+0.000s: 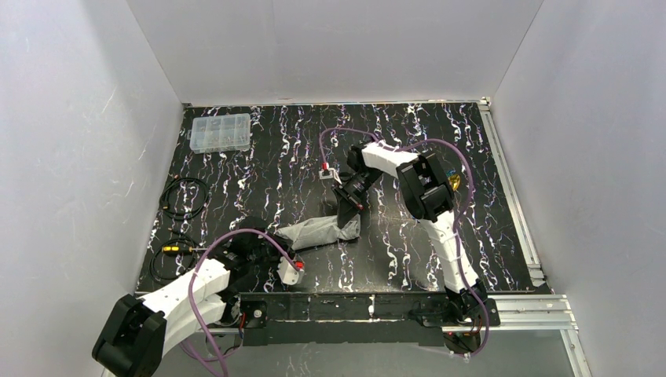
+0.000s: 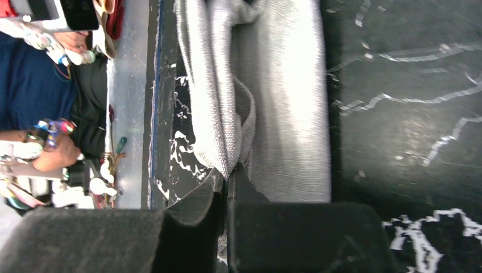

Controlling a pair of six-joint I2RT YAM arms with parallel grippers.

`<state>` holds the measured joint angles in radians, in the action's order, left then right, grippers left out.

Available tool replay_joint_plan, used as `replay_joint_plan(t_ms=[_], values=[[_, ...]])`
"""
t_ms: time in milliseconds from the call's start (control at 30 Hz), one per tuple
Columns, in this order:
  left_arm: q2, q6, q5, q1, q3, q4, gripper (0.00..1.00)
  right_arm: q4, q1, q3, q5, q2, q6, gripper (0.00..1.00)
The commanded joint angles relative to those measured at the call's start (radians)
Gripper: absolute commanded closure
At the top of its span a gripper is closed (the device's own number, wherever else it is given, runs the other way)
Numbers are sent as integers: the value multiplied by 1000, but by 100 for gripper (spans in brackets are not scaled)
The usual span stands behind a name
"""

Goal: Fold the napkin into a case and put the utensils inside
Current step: Fold the 2/3-rectangle-folded napkin at the center of the board.

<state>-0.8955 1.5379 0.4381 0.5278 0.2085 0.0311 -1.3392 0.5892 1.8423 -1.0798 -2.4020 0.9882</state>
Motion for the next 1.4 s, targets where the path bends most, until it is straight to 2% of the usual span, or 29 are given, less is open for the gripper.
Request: replay_joint_plan(t_ms=[0,67,133,167,233,300,467,700,900,1000,1100,1367], values=[[2,-4,31,6,-37,118,100,-5,-31,35,-37,-99,-87,94],[3,-1,24,6,-40,110,100,106,-37,-7,19,-94,-228,90],[0,-2,11,6,-43,95,100,141,-45,-23,45,-98,-276,91],[1,-13,4,6,-43,84,96,144,-48,-22,51,-103,-287,91],[14,-62,-8,6,-32,69,77,146,-50,-19,67,-112,-298,93],[48,-118,-10,6,-8,92,65,159,-51,-29,88,-112,-313,94],[172,-192,27,6,36,211,57,218,-50,-76,129,-75,-355,95],[233,-286,58,6,102,331,56,281,-46,-120,149,-39,-409,96],[189,-416,111,6,195,310,56,287,-35,-124,152,-49,-417,96],[90,-435,187,6,241,273,59,289,-34,-123,149,-51,-420,97],[-50,-448,201,7,278,183,67,293,-33,-129,149,-48,-423,97],[-304,-330,200,14,354,127,82,325,-33,-156,133,-23,-447,97]])
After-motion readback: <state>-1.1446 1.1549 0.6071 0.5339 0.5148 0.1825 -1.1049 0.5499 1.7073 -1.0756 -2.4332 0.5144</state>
